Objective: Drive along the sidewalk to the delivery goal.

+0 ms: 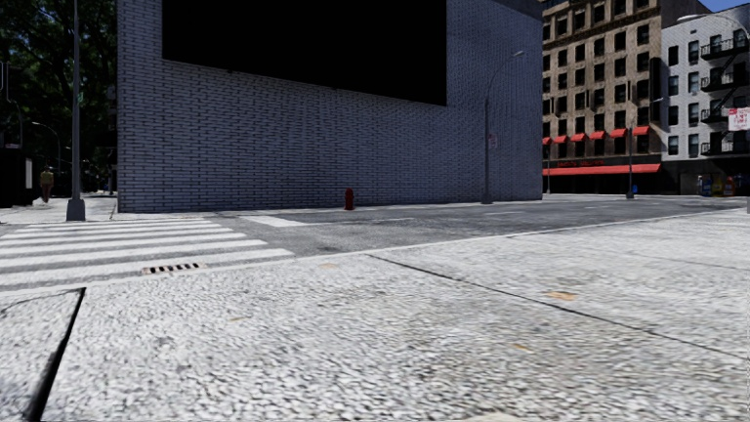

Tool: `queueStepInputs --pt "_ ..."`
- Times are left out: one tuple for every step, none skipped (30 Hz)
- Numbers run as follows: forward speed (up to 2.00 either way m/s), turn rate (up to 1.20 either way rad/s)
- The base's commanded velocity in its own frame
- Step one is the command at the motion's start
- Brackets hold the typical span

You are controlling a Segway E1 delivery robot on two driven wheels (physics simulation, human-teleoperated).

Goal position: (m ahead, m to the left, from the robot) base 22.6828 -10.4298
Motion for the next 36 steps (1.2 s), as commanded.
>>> queueStepInputs --pt "0.82 0.0" --pt "0.81 0.0" --pt "0.81 0.0" --pt "0.81 0.0" --pt "0.81 0.0" --pt "0.81 0.0" --pt "0.8 0.0" --pt "0.8 0.0" --pt "0.8 0.0" --pt "0.8 0.0" --pt "0.83 0.0" --pt "0.86 0.0" --pt "0.93 0.0" --pt "0.96 0.0" --pt "0.96 0.0" --pt "0.96 0.0" --pt "0.96 0.0" --pt "0.97 0.0" --pt "0.97 0.0" --pt "0.97 0.0" --pt "0.97 0.0" --pt "0.97 0.0" --pt "0.97 0.0" --pt "0.97 0.0" --pt "0.97 0.0" --pt "0.97 0.0" --pt "0.97 0.0" --pt "0.97 0.0" --pt "0.97 0.42" --pt "0.97 0.9" --pt "0.97 1.2" --pt "0.97 1.18" --pt "0.97 0.0" --pt "0.97 0.0" --pt "0.97 0.0" --pt "0.97 0.02"
